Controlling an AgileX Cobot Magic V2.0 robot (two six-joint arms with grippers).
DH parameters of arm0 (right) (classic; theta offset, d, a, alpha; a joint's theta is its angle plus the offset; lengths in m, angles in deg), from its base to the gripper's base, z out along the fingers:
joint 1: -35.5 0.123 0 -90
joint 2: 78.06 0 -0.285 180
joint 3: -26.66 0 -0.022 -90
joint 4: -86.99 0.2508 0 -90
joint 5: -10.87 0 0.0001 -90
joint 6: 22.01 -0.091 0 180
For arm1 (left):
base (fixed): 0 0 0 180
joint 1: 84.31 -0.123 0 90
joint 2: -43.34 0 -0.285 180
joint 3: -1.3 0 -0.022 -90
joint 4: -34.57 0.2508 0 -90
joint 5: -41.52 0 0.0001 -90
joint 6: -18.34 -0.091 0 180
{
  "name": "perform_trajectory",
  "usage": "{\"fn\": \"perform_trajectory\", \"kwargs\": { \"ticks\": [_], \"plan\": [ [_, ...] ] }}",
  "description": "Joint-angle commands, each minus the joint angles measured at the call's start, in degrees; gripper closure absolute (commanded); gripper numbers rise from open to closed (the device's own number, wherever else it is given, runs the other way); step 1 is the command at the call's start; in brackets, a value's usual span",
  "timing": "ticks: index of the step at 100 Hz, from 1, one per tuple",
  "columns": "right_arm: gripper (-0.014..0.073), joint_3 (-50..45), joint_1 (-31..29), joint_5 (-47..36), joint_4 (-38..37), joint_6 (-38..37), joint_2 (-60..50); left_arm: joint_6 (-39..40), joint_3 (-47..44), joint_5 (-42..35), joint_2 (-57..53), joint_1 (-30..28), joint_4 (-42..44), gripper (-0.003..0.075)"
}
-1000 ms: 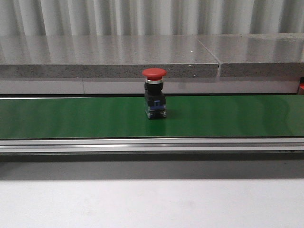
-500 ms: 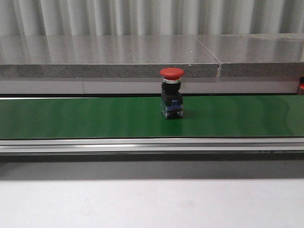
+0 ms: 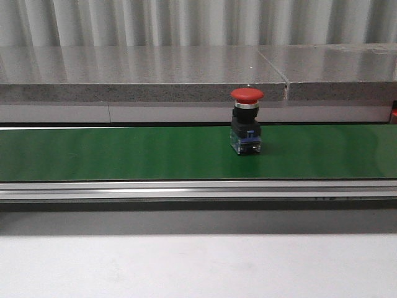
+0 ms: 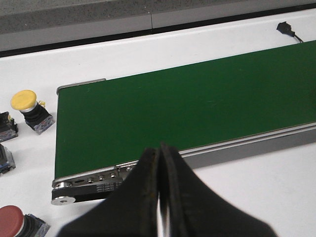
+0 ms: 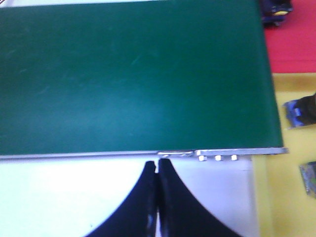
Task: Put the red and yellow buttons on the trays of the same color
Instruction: 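Lower the right gripper onto the red button on the belt and grasp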
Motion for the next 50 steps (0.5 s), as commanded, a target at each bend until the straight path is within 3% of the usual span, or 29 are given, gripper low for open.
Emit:
{"fn": "perform_trajectory", "kwargs": {
  "ticks": [1,16,22,29,50],
  "plan": [
    [0.0526,3.1,3.27,-0.33,-0.6,0.73,-0.24,-0.1,1.49,-3.98,0.15,0.36,-0.51,0.074],
    [0.0144,9.0,9.61,2.4,-0.45,0.73,3.63,-0.1,1.49,-3.98,0.15,0.36,-0.51,0.074],
    [0.0041,11.66,11.87,3.9,-0.45,0.73,5.75,-0.1,1.49,-3.98,0.15,0.36,-0.51,0.074],
    [-0.0018,15.26,14.29,6.73,-0.45,0.73,8.82,-0.1,1.49,-3.98,0.15,0.36,-0.51,0.074],
    [-0.0021,25.32,19.1,12.72,-0.16,1.64,17.88,-0.1,1.49,-3.98,0.15,0.36,-0.51,0.074]
  ]
}}
